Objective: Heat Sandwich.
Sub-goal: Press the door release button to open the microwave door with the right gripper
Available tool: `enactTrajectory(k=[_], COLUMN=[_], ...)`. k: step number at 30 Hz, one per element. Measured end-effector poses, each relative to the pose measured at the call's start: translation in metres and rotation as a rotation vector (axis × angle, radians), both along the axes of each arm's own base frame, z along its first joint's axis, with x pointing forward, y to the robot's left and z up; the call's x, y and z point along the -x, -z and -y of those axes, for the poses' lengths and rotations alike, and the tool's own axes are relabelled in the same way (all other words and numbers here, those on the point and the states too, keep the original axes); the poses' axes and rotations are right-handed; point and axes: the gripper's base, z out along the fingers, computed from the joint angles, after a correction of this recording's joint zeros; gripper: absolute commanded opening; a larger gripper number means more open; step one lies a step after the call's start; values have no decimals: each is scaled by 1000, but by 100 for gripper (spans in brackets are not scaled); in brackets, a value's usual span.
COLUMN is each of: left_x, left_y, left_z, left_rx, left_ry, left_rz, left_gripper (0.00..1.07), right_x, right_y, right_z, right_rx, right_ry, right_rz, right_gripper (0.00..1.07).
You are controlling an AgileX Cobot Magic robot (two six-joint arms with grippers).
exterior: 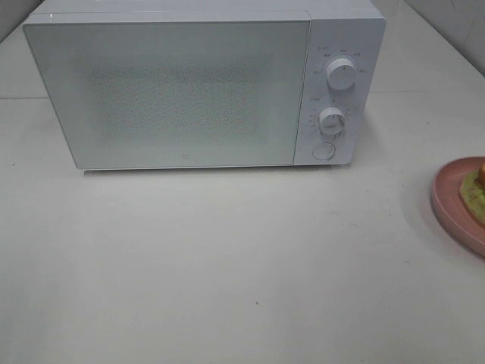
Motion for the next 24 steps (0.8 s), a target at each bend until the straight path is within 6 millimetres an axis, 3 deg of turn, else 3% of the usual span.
enactTrajectory(k=[24], left_x=[0], left_y=[0], left_z=[0], left_rx=[0], left_ry=[0], left_rz=[0], left_gripper=[100], right_x=[1], right_y=[-3], right_z=[0], right_rx=[0], right_ry=[0], right_rz=[13], right_gripper=[69])
